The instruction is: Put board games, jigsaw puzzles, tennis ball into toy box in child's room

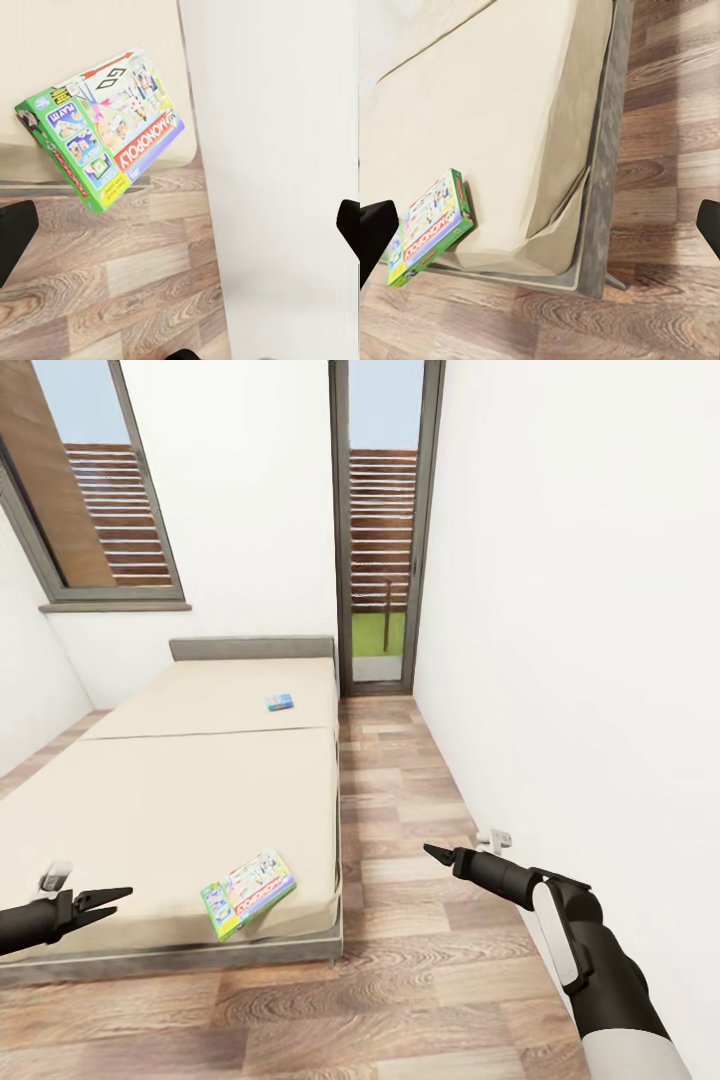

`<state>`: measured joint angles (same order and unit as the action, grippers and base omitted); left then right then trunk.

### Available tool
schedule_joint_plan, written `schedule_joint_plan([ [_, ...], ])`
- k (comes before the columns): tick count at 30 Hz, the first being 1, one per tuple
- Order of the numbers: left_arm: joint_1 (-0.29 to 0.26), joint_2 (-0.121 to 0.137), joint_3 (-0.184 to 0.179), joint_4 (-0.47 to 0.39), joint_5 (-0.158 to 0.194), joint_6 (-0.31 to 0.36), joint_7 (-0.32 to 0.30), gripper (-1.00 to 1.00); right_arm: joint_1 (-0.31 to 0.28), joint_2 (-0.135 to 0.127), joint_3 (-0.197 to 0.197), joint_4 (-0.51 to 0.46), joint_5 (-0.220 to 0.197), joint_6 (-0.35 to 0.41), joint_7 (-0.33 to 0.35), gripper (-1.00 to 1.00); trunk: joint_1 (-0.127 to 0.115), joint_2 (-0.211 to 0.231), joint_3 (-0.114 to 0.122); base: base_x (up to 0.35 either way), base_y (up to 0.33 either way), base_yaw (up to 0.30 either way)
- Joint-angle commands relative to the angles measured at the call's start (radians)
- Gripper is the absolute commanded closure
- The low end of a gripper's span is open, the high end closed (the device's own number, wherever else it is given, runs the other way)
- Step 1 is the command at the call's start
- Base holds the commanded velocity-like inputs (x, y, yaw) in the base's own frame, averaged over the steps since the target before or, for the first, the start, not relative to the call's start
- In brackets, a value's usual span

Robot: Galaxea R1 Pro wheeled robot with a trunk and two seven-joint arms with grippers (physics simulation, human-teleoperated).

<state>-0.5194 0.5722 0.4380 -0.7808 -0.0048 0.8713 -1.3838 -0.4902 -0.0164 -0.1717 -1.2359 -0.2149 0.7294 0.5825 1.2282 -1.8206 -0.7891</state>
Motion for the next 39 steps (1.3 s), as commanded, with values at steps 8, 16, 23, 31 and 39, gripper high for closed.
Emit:
schedule_joint_plan([
  [8,-0.001,-0.001,0.002,-0.001,-0.001,0.002,-0.048,-1.00,-0.001,0.001,-0.002,0.000,-0.003,0.006,0.002,-1.00,0.000,0.000,0.012,-0.035,0.015,0.000],
  [16,0.000,0.000,0.002,-0.001,-0.002,0.000,-0.058,-1.00,-0.001,0.002,-0.001,0.000,-0.003,0.006,0.002,-1.00,0.000,0.000,0.026,-0.157,0.115,0.000],
  [23,0.001,0.000,0.002,-0.002,-0.003,-0.001,-0.059,-1.00,-0.001,0.002,0.000,-0.001,-0.003,0.007,-0.001,-1.00,0.000,0.000,0.037,-0.044,0.053,0.000],
  [31,0.001,-0.001,0.002,-0.002,-0.003,-0.001,-0.060,-1.00,-0.001,0.003,-0.001,-0.001,-0.004,0.007,0.002,-1.00,0.000,0.000,0.041,-0.033,0.178,0.000],
  [39,-0.003,0.021,0.025,0.014,-0.018,0.016,-0.037,-1.00,-0.001,0.026,0.012,0.003,0.016,0.027,0.016,-1.00,0.000,0.000,0.042,-0.005,0.036,0.000],
])
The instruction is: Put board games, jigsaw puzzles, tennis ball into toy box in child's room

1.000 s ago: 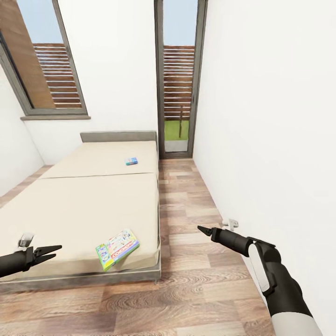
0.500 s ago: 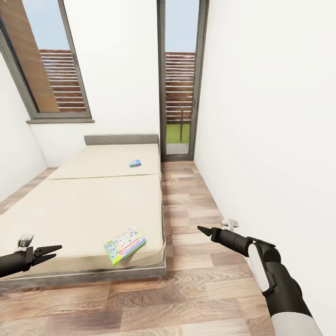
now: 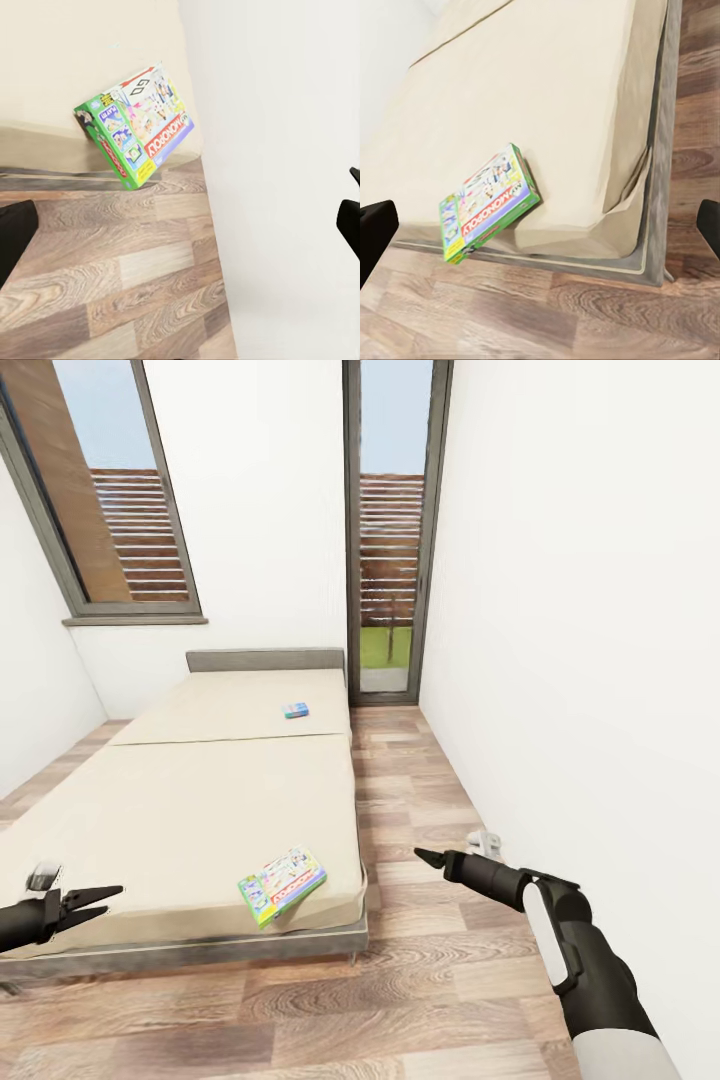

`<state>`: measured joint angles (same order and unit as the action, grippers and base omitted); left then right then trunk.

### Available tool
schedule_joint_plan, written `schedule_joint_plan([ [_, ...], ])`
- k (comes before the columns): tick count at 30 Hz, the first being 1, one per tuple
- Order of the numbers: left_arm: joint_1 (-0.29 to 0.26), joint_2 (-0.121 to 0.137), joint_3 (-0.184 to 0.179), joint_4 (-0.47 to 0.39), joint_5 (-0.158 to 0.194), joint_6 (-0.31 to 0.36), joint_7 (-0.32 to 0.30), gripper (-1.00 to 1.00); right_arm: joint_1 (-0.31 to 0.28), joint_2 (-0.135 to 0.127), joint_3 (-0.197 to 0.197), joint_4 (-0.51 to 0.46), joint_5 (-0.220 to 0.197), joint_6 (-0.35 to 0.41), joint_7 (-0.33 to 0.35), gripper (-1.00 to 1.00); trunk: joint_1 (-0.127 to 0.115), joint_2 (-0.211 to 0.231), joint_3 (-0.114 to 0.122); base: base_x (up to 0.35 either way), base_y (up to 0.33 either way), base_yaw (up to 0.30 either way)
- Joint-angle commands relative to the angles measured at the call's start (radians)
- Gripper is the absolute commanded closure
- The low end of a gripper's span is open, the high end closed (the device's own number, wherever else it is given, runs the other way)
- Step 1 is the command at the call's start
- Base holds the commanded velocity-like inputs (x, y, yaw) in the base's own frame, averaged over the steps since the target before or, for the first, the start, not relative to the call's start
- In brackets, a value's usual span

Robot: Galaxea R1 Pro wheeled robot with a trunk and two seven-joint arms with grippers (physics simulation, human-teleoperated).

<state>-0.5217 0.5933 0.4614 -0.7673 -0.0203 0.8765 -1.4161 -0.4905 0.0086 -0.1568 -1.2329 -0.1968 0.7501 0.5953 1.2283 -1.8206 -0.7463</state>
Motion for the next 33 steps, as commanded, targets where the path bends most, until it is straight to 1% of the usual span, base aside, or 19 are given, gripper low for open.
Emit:
schedule_joint_plan([
  [1,-0.001,0.006,0.007,0.000,-0.002,0.011,-0.003,-1.00,-0.001,0.007,-0.003,0.000,-0.002,0.007,0.003,-1.00,0.000,0.000,-0.001,0.000,0.000,0.000],
  [3,-0.001,0.014,0.017,0.000,-0.003,0.010,-0.003,-1.00,-0.001,0.018,-0.003,-0.002,-0.002,0.007,0.003,-1.00,0.000,0.000,-0.001,0.000,0.000,0.000],
  [6,0.000,0.014,0.013,0.001,-0.004,0.010,-0.001,-1.00,-0.001,0.035,-0.002,0.001,-0.006,0.008,0.004,-1.00,0.000,0.000,-0.001,0.000,0.000,0.000],
  [11,0.002,0.018,0.009,0.002,-0.005,0.010,0.001,-1.00,-0.002,0.063,-0.002,0.028,-0.034,0.011,0.009,-1.00,0.000,0.000,-0.001,0.000,0.000,0.000],
  [18,0.004,0.021,0.009,0.002,-0.006,0.009,0.002,-1.00,-0.002,0.103,-0.002,0.038,-0.075,0.012,0.009,-1.00,0.000,0.000,-0.001,0.000,0.000,0.000],
  [21,0.005,0.021,0.009,0.002,-0.006,0.009,0.002,-1.00,-0.002,0.119,-0.002,0.038,-0.082,0.012,0.010,-1.00,0.000,0.000,-0.001,0.000,0.000,0.000],
  [27,0.005,0.022,0.008,0.002,-0.006,0.009,0.002,-1.00,-0.003,0.122,-0.003,0.043,-0.086,0.013,0.011,-1.00,0.000,0.000,-0.001,-0.001,0.000,0.000],
  [33,0.006,0.021,0.008,0.002,-0.005,0.009,0.002,-1.00,-0.003,0.124,-0.005,0.070,-0.088,0.014,0.011,-1.00,0.000,0.000,-0.001,-0.056,0.055,0.000],
])
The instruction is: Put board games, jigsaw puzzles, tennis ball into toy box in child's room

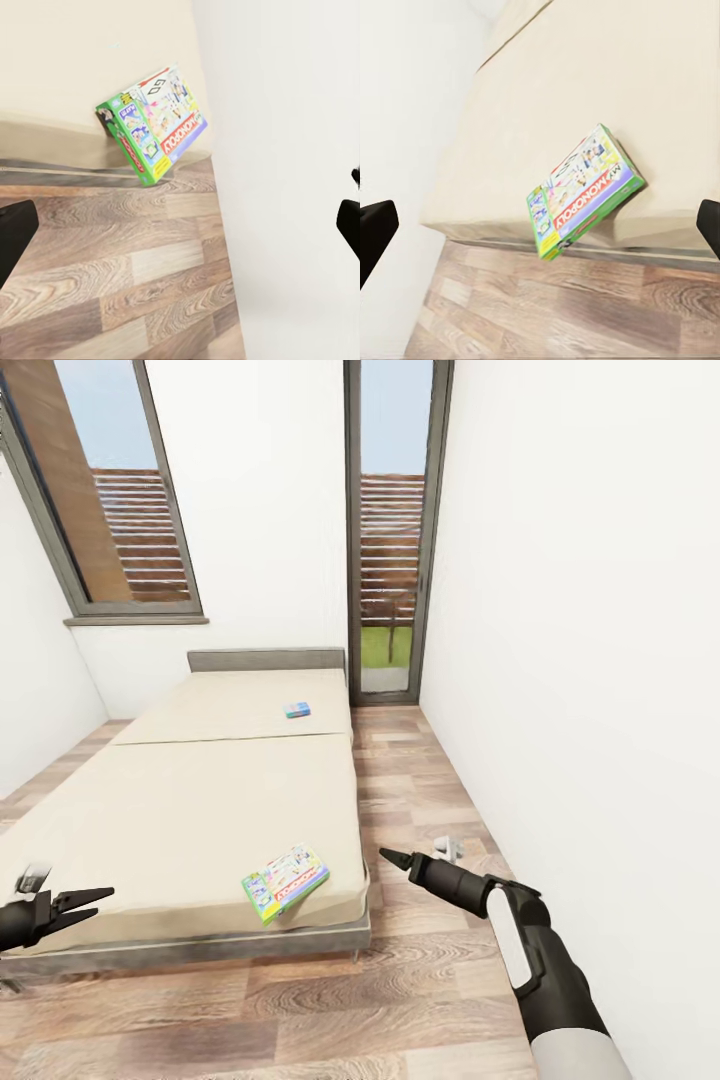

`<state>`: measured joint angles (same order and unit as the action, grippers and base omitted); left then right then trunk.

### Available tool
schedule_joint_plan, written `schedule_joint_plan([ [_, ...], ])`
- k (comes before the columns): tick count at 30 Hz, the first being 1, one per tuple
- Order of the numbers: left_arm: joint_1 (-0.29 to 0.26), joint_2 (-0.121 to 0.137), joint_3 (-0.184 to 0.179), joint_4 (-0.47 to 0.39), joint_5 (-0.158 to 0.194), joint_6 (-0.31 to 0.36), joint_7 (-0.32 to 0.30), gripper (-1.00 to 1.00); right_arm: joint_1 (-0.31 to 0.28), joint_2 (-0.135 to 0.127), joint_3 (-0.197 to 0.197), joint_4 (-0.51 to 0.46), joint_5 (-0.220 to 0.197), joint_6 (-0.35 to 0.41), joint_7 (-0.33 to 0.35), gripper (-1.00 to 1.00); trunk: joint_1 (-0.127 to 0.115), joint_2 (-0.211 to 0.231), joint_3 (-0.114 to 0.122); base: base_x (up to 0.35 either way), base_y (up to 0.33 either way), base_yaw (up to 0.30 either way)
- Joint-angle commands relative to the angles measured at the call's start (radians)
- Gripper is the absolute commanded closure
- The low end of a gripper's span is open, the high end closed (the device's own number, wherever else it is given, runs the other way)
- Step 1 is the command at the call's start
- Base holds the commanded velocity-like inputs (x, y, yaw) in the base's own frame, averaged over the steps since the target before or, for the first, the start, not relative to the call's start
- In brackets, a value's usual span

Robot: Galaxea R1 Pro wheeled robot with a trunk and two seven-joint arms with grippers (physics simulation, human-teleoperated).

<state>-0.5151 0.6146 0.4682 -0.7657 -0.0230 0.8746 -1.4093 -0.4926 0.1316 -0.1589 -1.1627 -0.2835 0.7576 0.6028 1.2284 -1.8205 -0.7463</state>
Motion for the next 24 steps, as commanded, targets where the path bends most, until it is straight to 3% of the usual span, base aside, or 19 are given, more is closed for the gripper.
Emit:
schedule_joint_plan([
  [1,-0.001,-0.001,0.001,0.000,-0.002,0.010,-0.005,-1.00,-0.001,0.003,-0.005,0.005,-0.002,0.008,0.003,-1.00,0.000,0.000,-0.001,-0.039,0.062,0.000],
  [24,0.000,-0.005,0.000,0.000,0.000,0.010,-0.004,-1.00,-0.001,0.014,-0.008,0.125,-0.019,0.008,-0.002,-1.00,0.000,0.000,-0.001,-0.006,0.010,0.000],
])
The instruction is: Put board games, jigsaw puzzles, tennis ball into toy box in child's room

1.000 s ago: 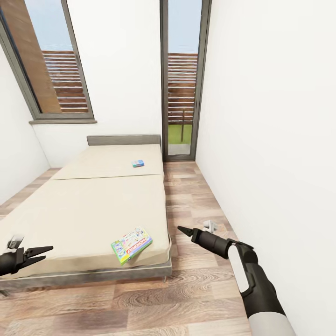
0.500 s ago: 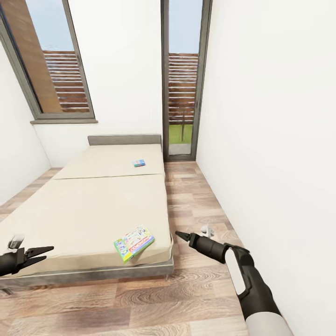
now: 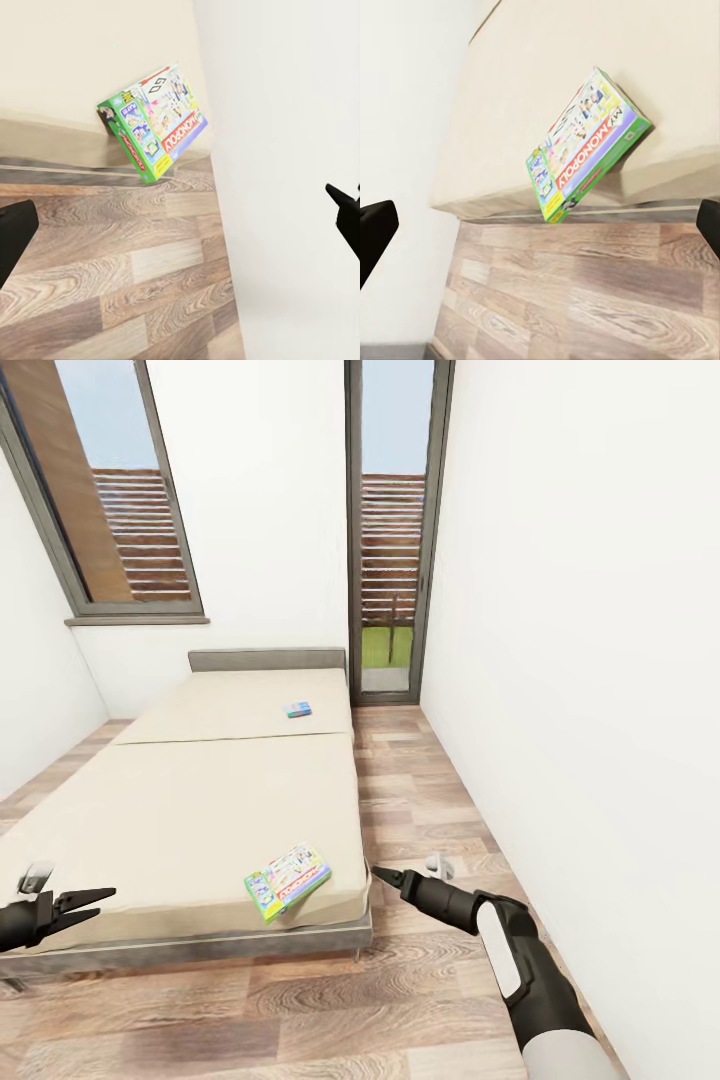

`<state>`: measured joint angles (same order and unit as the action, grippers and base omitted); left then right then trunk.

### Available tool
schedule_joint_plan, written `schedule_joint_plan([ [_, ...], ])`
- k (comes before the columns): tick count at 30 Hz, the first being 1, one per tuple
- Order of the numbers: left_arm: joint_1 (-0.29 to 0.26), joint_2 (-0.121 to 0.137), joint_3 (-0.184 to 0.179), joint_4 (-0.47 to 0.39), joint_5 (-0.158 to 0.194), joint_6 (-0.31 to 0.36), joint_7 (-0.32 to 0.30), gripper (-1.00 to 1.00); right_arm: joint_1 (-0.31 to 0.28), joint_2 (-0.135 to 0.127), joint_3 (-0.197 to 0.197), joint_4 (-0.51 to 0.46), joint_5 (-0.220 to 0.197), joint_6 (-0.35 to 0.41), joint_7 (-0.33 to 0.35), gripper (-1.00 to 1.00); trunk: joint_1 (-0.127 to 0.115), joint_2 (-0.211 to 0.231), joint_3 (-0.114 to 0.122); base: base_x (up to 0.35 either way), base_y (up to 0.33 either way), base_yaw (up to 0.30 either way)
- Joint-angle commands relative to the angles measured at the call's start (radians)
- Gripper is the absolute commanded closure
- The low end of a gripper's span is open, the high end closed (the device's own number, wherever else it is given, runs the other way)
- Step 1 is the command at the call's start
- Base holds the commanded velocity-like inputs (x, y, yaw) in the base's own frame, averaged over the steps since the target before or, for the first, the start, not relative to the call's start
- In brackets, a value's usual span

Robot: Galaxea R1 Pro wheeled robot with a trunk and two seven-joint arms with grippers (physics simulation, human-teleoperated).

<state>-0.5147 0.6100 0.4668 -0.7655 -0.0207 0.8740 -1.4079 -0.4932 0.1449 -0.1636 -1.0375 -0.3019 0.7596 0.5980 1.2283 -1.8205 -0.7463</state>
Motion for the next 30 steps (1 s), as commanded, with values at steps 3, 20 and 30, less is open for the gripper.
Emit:
schedule_joint_plan([
  [3,-0.001,-0.001,0.001,0.000,-0.002,0.010,-0.005,-1.00,-0.001,0.002,-0.004,0.011,-0.001,0.006,0.001,-1.00,0.000,0.000,-0.001,0.000,0.000,0.000],
  [20,-0.001,-0.001,-0.044,0.000,-0.001,0.010,-0.006,-1.00,-0.017,0.008,-0.005,0.148,-0.071,-0.005,0.000,-1.00,0.000,0.000,-0.001,0.000,0.000,0.000],
  [30,-0.001,-0.002,-0.048,0.000,-0.001,0.010,-0.006,-1.00,-0.018,0.009,-0.005,0.174,-0.118,-0.010,0.000,-1.00,0.000,0.000,-0.001,0.000,0.000,0.000],
])
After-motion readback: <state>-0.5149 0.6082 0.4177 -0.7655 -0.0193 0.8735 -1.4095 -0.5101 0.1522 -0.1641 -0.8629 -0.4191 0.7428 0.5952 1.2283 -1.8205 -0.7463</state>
